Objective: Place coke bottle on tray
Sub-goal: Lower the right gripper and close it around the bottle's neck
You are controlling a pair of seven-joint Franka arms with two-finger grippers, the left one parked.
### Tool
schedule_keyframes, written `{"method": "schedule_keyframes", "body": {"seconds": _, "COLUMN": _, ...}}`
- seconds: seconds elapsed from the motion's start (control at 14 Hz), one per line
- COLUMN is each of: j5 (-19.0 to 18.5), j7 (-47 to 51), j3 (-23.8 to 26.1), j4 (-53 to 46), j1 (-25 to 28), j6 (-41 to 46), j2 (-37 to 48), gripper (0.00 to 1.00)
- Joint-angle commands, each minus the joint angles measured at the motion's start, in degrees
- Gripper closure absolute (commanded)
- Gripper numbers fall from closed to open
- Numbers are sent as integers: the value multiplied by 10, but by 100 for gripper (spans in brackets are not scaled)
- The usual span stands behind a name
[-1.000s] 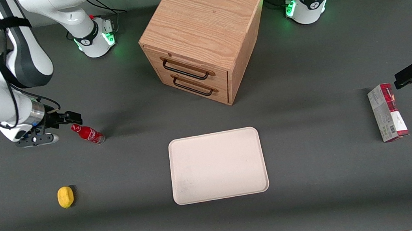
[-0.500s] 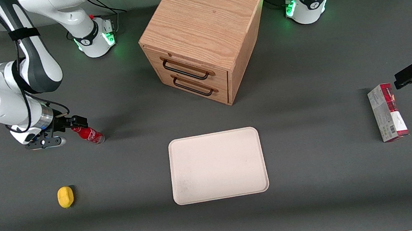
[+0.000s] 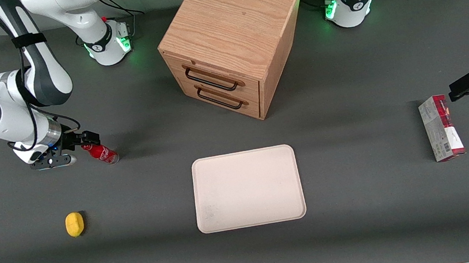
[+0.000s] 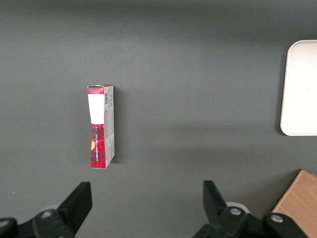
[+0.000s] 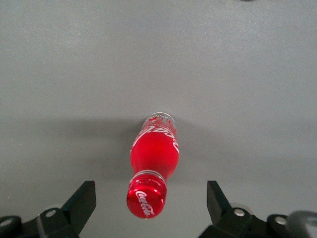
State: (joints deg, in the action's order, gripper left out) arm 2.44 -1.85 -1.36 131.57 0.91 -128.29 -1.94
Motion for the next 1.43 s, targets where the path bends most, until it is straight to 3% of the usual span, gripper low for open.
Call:
{"method": "schedule_keyframes", "body": {"seconds": 0.0, "j5": -2, "j7": -15, "j3": -4, "j4": 9, "j1": 1, "j6": -13, "j2": 5, "gripper": 9}}
{"method": "schedule_keyframes", "body": {"seconds": 0.07, "j5": -2, "j7": -14, "j3": -4, "j4": 9, "j1": 2, "j6": -15, "j2": 5, "gripper": 30}}
{"method": "schedule_keyframes", "body": {"seconds": 0.21, "j5": -1, "j7": -14, "j3": -4, "j4": 11, "j1": 2, "j6": -15, "j2": 6, "gripper": 90}}
{"method": "schedule_keyframes", "body": {"seconds": 0.29, "j5": -2, "j7": -14, "j3": -4, "j4": 10, "j1": 2, "j6": -15, "j2": 6, "gripper": 100}}
{"method": "schedule_keyframes", "body": {"seconds": 0.93, "j5": -1, "j7": -4, "j3": -1, "j4": -10, "j1": 3, "j6": -6, "j2": 11, "gripper": 100}}
{"method": "schedule_keyframes", "body": {"seconds": 1.36, "j5": 2, "j7": 23, "j3": 0, "j4": -250, "j1": 3, "j6": 251, "j2": -26, "gripper": 100}}
